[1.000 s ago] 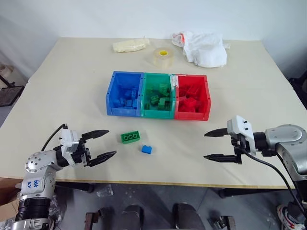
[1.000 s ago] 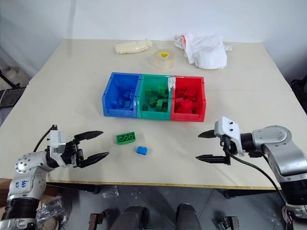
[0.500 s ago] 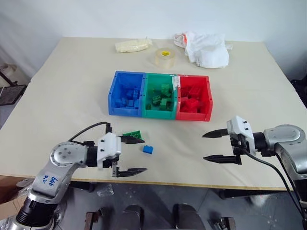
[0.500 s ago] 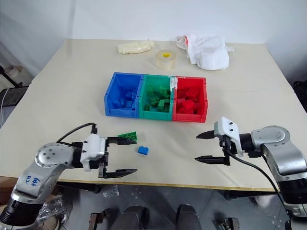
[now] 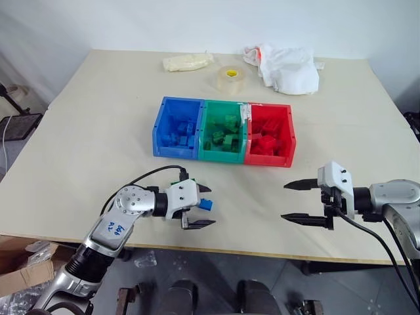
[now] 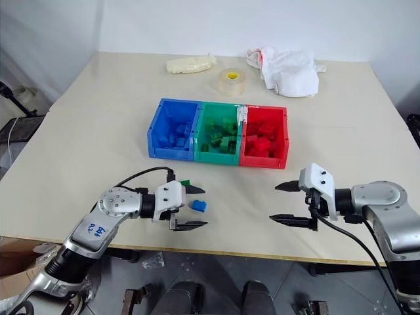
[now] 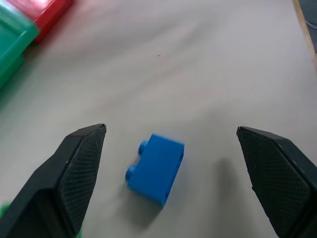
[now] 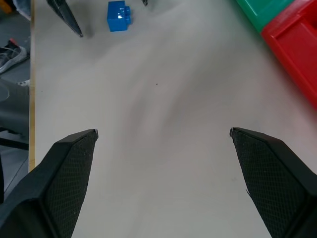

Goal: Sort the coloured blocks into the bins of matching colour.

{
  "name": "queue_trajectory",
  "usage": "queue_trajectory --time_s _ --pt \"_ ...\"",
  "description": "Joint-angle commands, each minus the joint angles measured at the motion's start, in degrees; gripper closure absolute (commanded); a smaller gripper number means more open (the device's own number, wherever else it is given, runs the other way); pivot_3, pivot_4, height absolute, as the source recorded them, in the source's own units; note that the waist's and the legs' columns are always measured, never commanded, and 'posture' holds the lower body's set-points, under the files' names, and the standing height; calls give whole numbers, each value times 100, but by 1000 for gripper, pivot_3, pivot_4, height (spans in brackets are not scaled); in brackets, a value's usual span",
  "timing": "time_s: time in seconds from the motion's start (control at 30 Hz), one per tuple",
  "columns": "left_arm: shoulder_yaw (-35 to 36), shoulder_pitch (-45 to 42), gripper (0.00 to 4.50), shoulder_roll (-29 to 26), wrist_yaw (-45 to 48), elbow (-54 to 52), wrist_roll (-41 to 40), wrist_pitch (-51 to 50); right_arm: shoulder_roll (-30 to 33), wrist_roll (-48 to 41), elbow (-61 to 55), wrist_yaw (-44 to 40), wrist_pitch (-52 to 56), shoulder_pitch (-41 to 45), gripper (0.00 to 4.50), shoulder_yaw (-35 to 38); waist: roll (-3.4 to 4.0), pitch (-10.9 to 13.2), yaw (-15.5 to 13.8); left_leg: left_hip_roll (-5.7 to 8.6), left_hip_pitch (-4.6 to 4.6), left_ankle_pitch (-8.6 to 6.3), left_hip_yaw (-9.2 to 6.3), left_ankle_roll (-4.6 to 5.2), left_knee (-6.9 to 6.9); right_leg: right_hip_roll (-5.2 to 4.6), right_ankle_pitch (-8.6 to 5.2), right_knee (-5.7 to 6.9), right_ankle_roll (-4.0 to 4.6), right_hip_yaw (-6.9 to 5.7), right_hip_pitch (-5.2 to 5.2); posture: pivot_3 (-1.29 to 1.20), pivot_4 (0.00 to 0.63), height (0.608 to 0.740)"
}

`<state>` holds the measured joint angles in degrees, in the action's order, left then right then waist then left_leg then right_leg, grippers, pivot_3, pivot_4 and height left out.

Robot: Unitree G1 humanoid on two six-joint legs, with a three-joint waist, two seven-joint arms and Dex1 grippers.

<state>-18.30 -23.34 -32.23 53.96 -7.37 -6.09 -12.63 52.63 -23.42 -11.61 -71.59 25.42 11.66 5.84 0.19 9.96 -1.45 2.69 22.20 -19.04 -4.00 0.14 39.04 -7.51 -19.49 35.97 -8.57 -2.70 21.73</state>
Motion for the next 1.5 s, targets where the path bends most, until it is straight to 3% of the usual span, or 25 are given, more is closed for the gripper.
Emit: queue_trajectory --time_s 0.03,0.37,0.43,0.63,0.87,1.03,1.2,1.33,1.5 --pt "-34 -138 593 31 136 138 95 344 116 -143 -334 162 75 -152 0 311 0 0 -2 0 0 0 0 0 0 0 0 1 -1 -1 -3 0 150 740" --pt "-36 -291 3592 -22 249 448 329 610 100 -185 -473 393 122 -290 0 394 0 0 5 -1 -1 1 -2 2 -1 2 2 3 -4 -5 -9 0 150 740" --pt "4 -281 3878 6 236 477 311 702 99 -174 -434 407 108 -250 0 364 0 0 4 -1 -1 1 -3 2 -1 2 2 2 -4 -5 -9 0 150 740" --pt "238 -441 3878 178 535 264 -287 572 99 -152 -362 417 88 -178 0 332 0 0 -3 -1 -1 2 -6 4 0 1 3 3 -6 -7 -12 0 150 740" --pt "1104 -1066 3878 343 -261 184 -511 -118 78 -173 -315 428 70 -164 0 367 -2 1 3 0 0 2 -9 4 2 2 3 4 -7 -10 -13 0 150 740" --pt "1507 -1676 3878 134 -815 927 -178 -161 7 -224 -261 508 48 -97 0 426 -3 2 11 0 -3 2 -8 4 1 5 4 9 -8 -11 -13 0 150 740" --pt "1572 -2339 3878 52 -1465 2229 404 500 -45 -237 -246 590 8 -73 0 398 -6 4 0 6 -2 2 -9 4 3 4 6 7 -11 -13 -13 0 150 740" --pt "1500 -2687 2521 130 -1773 3214 699 1084 -97 -249 -234 670 -4 -37 0 364 -7 4 2 36 -1 3 -14 5 1 1 7 7 -14 -14 -13 0 150 740" --pt "1465 -2790 902 202 -1497 3563 650 1477 -127 -233 -208 702 -33 5 0 329 -16 9 6 39 0 3 -16 5 1 -2 8 8 -15 -17 -13 0 150 740"
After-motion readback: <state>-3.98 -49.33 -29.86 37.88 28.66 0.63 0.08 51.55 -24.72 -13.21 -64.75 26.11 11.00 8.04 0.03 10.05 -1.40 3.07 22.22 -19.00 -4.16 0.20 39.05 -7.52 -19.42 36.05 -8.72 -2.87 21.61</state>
